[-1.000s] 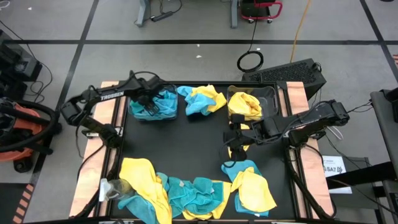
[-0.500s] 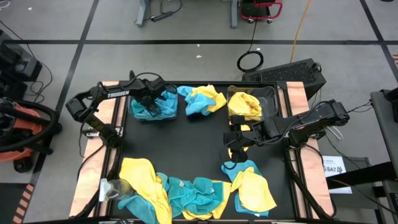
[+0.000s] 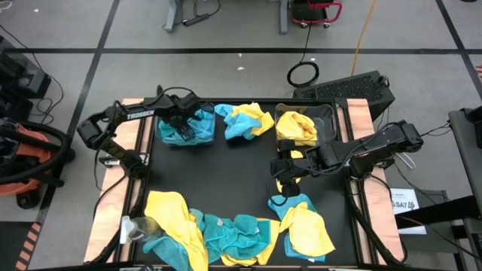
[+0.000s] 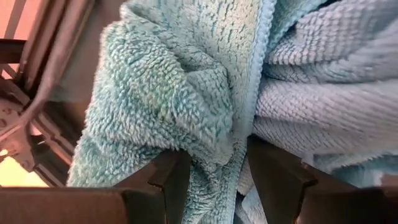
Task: Sort microfiber towel by color & place in baskets
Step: Put the blue microfiber cloth into the left transparent bin, then put the yellow microfiber cloth into the right transparent bin
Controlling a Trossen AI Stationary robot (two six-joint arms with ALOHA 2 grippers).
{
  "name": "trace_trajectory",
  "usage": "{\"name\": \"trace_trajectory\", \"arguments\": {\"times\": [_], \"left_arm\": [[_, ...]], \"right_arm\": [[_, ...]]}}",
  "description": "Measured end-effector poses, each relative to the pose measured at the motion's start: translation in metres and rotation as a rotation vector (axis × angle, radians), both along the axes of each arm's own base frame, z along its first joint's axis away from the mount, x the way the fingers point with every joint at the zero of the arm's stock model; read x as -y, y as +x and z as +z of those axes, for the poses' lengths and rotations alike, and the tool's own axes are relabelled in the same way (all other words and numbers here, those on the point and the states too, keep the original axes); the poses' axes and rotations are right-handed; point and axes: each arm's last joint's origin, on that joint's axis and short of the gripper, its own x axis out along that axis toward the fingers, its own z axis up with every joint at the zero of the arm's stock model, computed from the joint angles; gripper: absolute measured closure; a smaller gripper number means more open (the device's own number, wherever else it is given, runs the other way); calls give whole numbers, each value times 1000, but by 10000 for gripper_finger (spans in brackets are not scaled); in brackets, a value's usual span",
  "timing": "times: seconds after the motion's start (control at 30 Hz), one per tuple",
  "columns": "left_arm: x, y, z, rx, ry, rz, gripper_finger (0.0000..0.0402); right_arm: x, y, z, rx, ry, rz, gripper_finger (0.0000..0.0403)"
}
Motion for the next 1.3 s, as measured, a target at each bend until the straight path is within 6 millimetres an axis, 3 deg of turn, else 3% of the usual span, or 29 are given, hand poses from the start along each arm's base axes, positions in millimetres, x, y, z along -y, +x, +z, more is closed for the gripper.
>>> {"name": "trace_trajectory", "arguments": {"times": [0.4,0.77,1.07,1.3], "left_arm": [[22,-19,62,182,149,-11,236],[77,-46,118,502,255,-183,236],[115,-68,142,732,254,-360,236],[138,-68,147,934,143,-577,236]], "right_arm": [[0,0,0,-2,-27,26,200],[0,1,0,5,-12,11,200],[0,1,0,7,-1,-1,200],[0,1,0,10,18,-18,200]]}}
